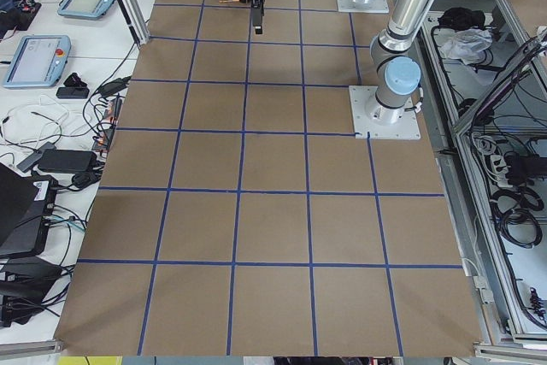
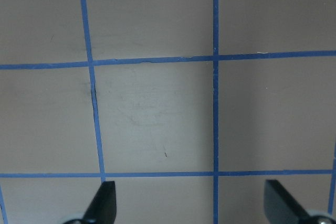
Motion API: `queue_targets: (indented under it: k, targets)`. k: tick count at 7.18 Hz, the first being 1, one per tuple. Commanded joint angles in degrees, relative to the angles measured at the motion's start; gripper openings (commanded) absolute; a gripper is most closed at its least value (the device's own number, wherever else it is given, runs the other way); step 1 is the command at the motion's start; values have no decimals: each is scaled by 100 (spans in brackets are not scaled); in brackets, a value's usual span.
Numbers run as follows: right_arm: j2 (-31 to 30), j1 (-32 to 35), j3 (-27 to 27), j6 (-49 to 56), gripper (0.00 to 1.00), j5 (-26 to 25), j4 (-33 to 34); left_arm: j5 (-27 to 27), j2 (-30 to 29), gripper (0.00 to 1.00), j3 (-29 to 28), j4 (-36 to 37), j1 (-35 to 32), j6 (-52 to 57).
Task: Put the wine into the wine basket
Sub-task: 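Lower the bottle into an empty rack ring with the right gripper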
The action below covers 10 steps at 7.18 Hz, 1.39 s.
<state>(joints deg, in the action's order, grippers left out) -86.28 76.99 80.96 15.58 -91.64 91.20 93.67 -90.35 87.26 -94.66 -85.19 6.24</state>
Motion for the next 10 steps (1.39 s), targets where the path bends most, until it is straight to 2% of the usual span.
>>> queue_targets:
  k: [1, 3, 5, 10]
  targets:
    - [128, -44, -19, 50, 0, 67, 230, 11, -114, 100, 1, 455, 29, 0]
    - [286, -53, -19, 59, 0, 58, 345, -7, -89, 100, 10, 440, -15, -52]
    - [348, -53, -19, 41, 0, 76, 346, 11, -1, 100, 10, 62, 29, -70]
    - [471, -53, 7, 41, 0, 76, 380, 45, 52, 100, 46, 18, 20, -53]
